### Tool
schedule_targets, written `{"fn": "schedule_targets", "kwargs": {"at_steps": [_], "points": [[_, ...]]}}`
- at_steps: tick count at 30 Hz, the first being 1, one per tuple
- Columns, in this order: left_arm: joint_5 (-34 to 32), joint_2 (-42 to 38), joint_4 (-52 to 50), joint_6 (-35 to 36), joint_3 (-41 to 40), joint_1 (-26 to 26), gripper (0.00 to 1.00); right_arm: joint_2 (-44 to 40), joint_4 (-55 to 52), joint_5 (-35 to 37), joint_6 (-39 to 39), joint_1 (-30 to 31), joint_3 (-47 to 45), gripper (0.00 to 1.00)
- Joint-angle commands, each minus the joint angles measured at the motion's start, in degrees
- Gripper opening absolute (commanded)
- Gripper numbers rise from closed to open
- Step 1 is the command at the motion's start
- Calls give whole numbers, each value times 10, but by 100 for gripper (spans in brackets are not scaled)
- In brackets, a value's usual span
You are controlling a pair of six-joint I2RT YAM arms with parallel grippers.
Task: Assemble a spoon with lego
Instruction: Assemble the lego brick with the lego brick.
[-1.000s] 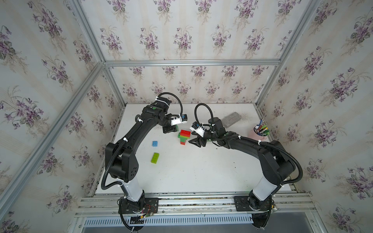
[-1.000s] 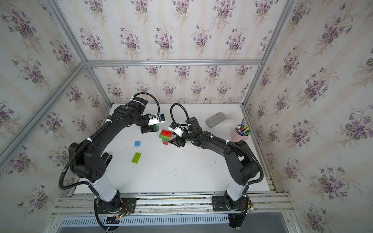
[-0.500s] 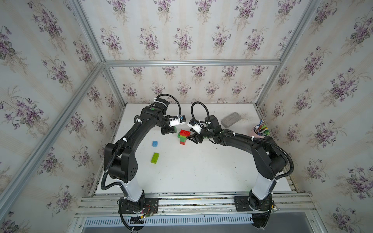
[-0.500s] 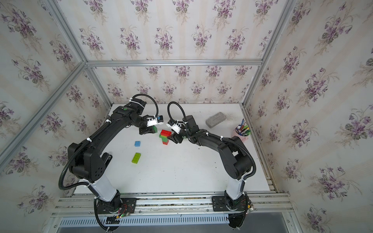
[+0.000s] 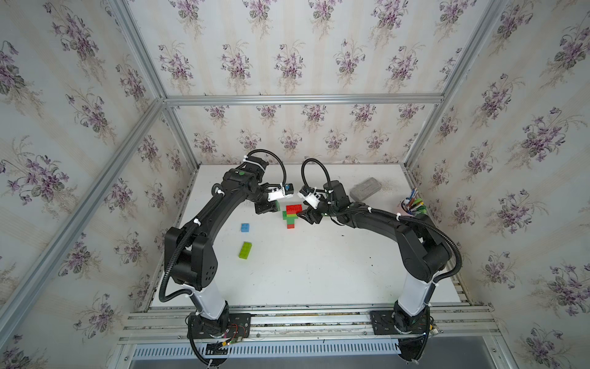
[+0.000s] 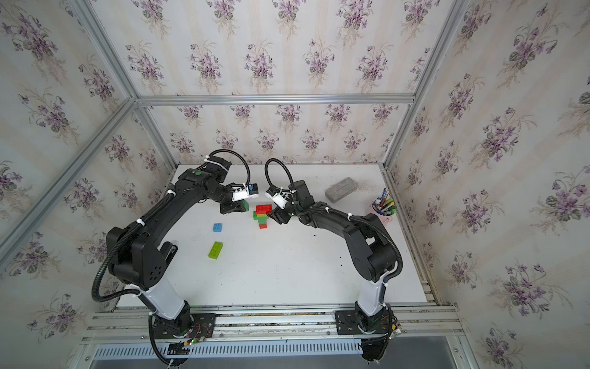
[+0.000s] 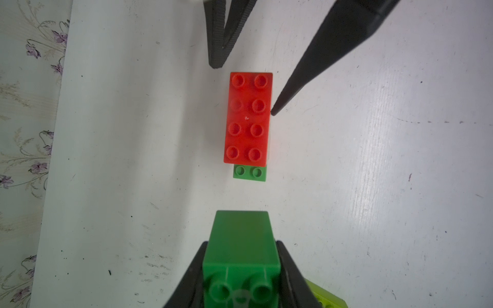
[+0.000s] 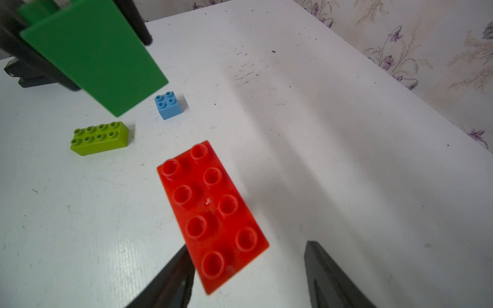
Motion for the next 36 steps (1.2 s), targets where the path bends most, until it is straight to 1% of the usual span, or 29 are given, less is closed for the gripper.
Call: {"fn": "schedule_targets", "kwargs": {"at_steps": [1,4,8,10,12,13,15,16,17,19,20,24,26,27,28,29,32,36], "points": [[16,-2,-7,4,-2,0,26,6,-9,1,-3,-1,9,67],[17,-2,-7,0,-5,0,27,-2,-12,-15,-10,-1,3,67],[11,1,-7,-15,-8,-4,27,-31,-8,-26,-9,-3,-26,68],[7,1,-7,-19,-10,-7,27,-55,0,-36,1,-7,-50,69],[4,2,-7,-25,-10,-8,28,-81,12,-57,31,-19,-76,70],[4,3,-8,-27,-10,-9,28,-94,20,-73,58,-25,-86,71],[0,6,-9,-34,-8,-12,28,-108,34,-120,126,-67,-99,74],[-3,8,-10,-38,-5,-12,29,-112,44,-147,177,-82,-101,81],[-6,10,-12,-40,-2,-14,29,-111,57,-169,226,-94,-102,84],[-13,17,-20,-48,7,-15,29,-102,81,-213,336,-119,-97,87],[-16,21,-26,-52,13,-16,29,-94,82,-225,376,-126,-90,88],[-27,41,-58,-64,44,-21,30,-19,37,-300,507,-137,-19,88],[-34,51,-69,-64,54,-25,30,26,43,-339,585,-136,6,85],[-38,55,-73,-64,58,-26,30,41,63,-355,619,-134,10,84],[-39,58,-76,-64,62,-29,30,47,92,-363,646,-132,6,84],[-39,61,-77,-65,63,-29,30,49,105,-362,655,-129,5,84],[-40,68,-81,-64,66,-33,30,61,106,-362,670,-124,10,86],[-39,77,-84,-62,73,-36,30,75,190,-386,737,-117,-11,88]]}}
